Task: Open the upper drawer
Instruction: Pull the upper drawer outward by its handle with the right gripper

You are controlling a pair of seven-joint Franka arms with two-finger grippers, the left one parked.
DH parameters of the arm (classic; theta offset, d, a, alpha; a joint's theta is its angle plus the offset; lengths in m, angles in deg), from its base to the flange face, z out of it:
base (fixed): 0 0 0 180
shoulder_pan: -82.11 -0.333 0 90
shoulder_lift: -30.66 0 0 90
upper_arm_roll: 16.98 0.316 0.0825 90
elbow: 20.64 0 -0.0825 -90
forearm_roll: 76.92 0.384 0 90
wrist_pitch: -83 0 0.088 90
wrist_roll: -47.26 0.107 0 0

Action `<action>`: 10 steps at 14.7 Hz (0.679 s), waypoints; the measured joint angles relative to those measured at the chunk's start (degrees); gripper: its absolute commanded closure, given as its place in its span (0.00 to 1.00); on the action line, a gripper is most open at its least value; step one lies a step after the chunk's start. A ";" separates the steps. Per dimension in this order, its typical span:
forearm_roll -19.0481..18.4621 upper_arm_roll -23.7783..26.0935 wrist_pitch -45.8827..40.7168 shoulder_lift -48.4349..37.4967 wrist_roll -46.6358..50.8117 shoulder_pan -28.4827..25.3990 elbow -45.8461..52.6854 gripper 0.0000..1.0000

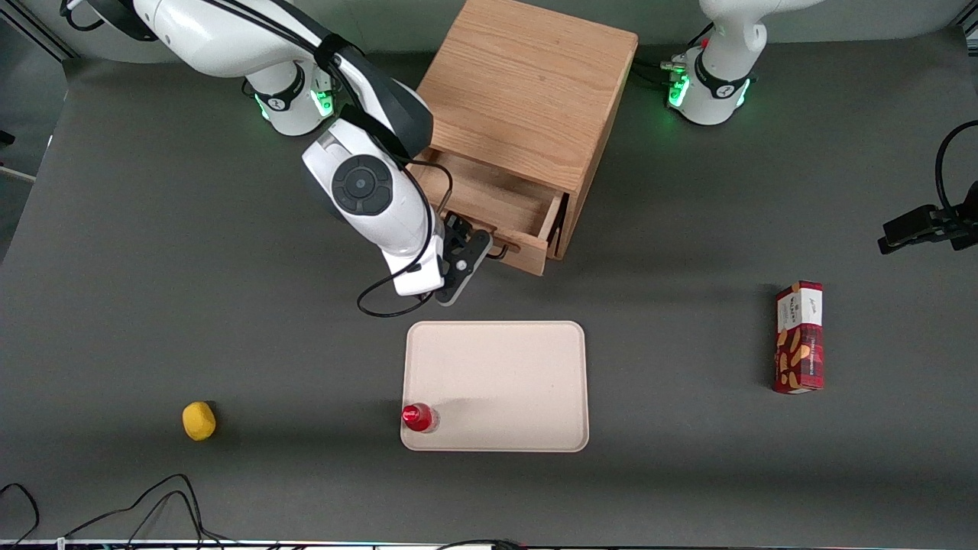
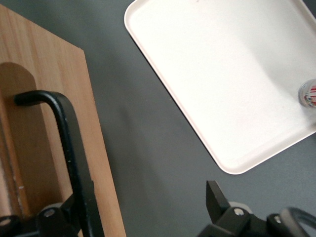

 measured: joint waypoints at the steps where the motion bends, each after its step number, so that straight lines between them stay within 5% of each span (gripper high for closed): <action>1: 0.00 -0.13 0.01 0.30 -0.21 0.02 0.57 0.00; 10: -0.73 -1.21 -0.11 3.76 -1.86 0.01 5.77 0.00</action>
